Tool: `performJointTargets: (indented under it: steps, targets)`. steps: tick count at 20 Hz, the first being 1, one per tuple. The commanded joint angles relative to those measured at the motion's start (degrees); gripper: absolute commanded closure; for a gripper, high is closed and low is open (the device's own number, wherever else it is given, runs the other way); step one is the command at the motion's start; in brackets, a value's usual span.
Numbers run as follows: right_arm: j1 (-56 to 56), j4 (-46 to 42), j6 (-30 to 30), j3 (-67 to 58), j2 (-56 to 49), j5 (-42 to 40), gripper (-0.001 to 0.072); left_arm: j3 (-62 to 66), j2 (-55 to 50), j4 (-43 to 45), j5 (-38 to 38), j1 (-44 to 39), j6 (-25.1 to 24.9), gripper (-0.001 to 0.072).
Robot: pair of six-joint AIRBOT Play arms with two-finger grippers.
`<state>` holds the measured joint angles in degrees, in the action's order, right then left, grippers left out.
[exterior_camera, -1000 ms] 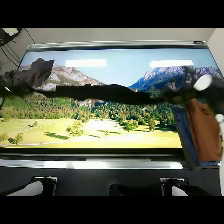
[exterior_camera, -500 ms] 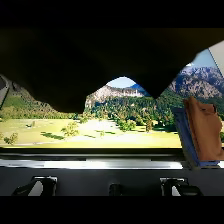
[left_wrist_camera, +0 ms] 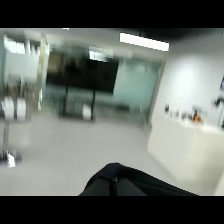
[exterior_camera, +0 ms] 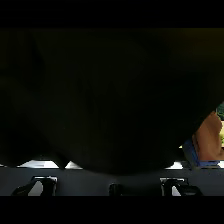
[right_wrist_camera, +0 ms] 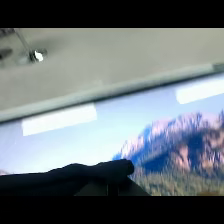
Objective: Fold the shirts.
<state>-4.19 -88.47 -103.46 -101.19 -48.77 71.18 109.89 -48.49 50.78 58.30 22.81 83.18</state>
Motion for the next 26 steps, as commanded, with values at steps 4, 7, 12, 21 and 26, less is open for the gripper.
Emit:
performJointTargets:
  steps: [4,7,12,21,26]
  targets:
    - [0.0,2.3,2.1,10.4,-23.5,7.5,0.066,-23.6,-14.1,5.1,12.1,-2.3,-2.8,0.0684]
    - [0.5,11.6,2.7,11.0,-36.5,-7.6,0.066,-38.6,-22.5,4.8,-0.9,-6.8,-5.9,0.0683]
    - [0.5,26.6,4.0,11.0,-47.1,-34.8,0.0659,-36.6,-36.1,4.7,-19.9,-12.5,-12.5,0.0681]
    - [-0.1,15.4,4.1,10.8,-48.5,-30.1,0.0658,-31.5,-41.0,-1.7,-17.9,-13.2,-12.1,0.0681]
    - [0.0,7.7,6.1,10.9,-50.2,-9.2,0.0657,-34.1,-41.8,11.7,6.5,-12.5,-4.2,0.0682]
